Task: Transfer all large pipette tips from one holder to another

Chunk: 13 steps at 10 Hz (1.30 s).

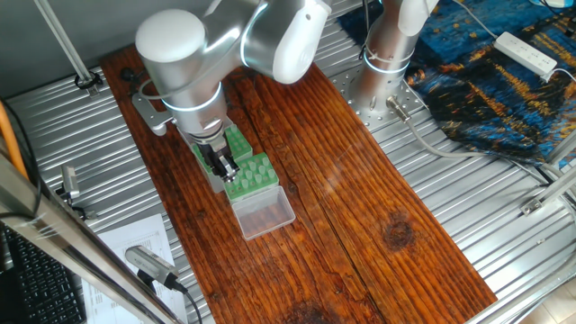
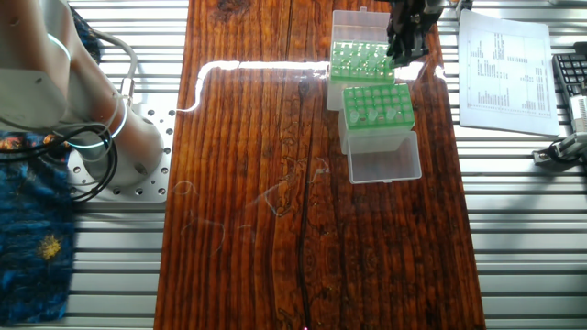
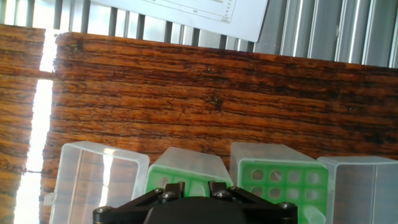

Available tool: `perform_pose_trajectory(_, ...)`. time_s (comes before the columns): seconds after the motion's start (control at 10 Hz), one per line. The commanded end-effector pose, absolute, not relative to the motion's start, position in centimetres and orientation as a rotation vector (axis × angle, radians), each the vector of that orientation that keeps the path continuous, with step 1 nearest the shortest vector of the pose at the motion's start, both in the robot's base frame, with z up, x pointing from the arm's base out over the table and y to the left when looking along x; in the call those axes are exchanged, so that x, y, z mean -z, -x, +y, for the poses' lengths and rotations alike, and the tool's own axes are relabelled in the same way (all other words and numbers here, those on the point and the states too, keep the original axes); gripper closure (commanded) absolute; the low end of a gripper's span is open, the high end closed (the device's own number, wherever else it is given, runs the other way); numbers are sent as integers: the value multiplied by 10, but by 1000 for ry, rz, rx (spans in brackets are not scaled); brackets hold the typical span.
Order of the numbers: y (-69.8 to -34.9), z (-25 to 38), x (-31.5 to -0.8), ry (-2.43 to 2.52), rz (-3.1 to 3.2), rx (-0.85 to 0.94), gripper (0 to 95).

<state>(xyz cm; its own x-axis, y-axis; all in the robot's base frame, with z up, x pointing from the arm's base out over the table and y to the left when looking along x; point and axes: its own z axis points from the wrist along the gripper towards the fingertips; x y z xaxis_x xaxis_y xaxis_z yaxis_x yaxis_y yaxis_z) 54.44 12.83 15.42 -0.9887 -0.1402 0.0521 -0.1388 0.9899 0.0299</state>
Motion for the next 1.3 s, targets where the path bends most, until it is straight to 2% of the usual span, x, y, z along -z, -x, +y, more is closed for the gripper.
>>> perform_pose_trajectory(0.1, -545, 128, -153, -218, -3080, 40, 760)
perform_pose_trajectory(1.3, -545, 125, -153, -226, -3065, 28, 760)
